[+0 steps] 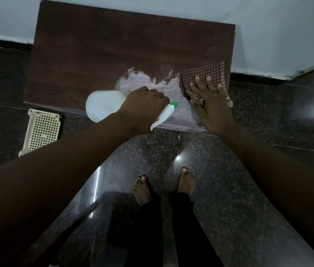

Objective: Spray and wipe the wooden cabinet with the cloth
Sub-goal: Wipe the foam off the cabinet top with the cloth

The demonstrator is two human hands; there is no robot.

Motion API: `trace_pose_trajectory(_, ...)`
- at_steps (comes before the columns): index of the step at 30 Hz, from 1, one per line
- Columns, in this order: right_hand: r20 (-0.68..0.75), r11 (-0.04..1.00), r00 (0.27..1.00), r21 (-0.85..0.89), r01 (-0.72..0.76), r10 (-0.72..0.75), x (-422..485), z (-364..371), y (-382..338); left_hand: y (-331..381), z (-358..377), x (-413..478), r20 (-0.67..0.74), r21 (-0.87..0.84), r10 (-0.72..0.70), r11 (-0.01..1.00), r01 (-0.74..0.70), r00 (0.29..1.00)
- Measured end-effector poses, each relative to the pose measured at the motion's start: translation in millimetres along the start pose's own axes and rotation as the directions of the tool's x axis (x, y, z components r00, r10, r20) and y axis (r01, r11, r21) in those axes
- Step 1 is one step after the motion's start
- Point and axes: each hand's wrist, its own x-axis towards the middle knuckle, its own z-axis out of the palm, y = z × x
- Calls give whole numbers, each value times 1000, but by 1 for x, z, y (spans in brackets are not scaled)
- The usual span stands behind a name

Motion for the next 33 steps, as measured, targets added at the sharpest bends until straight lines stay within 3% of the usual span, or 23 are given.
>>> trace_pose_trajectory(8,88,987,985,-48,154,-149,-38,7,-3,-3,4,-14,-11,0,-18,1000,18,1000)
trace_pose_trajectory(14,-29,1000,999,-9,-21,21,-11,3,12,2,10,-23,3,10,-8,1000,8,1000)
trace_pose_trajectory(21,78,989,991,-93,118,-110,-80,23,-3,13,10,-23,1,-10,6,1000,-6,1000)
trace_pose_trajectory(29,-22,1000,1000,-10,12,-12,-39,5,8,25,21,-20,21,1,49,999,-49,999)
trace_pose_trajectory(33,-41,1000,999,-25,11,-12,-64,20,-2,29,25,-21,3,-53,52,997,-52,999)
